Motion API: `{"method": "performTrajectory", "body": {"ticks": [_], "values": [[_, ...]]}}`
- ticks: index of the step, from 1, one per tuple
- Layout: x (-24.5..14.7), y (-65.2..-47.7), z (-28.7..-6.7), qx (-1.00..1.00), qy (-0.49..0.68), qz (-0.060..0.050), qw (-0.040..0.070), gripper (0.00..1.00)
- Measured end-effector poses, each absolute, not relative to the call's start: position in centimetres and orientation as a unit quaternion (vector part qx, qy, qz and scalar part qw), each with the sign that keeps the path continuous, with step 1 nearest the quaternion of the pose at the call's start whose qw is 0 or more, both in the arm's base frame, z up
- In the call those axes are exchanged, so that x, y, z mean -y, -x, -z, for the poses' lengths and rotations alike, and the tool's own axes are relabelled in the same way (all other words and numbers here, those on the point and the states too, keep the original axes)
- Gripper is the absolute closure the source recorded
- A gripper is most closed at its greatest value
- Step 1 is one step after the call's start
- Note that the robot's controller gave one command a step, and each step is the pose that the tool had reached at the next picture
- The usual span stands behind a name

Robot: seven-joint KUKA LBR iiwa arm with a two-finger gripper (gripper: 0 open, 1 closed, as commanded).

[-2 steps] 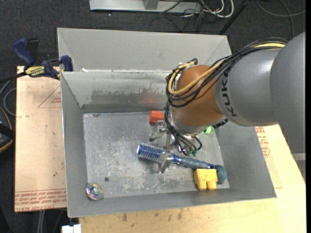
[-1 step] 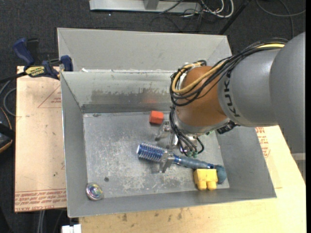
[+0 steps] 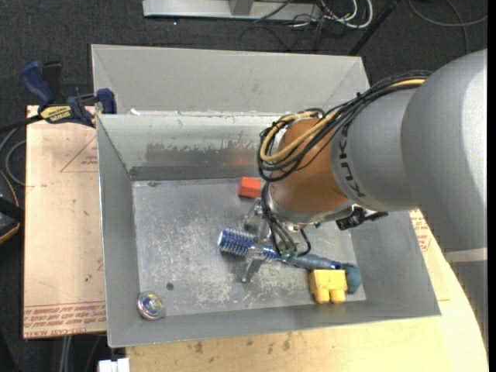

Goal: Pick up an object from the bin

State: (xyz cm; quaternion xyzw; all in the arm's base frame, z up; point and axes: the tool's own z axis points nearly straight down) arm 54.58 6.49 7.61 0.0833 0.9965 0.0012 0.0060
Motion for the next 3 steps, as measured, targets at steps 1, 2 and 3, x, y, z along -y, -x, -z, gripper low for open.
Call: {"method": "performTrajectory", "body": {"ticks": [1, 2, 3], "values": [[-6.5, -54.8, -7.9, -0.997, -0.083, -0.001, 0.003, 0.0], [-6.6, -55.1, -8.2, -0.996, -0.084, -0.002, 0.007, 1.0], [-6.6, -55.2, -10.5, -0.996, -0.084, -0.001, 0.002, 1.0]]}}
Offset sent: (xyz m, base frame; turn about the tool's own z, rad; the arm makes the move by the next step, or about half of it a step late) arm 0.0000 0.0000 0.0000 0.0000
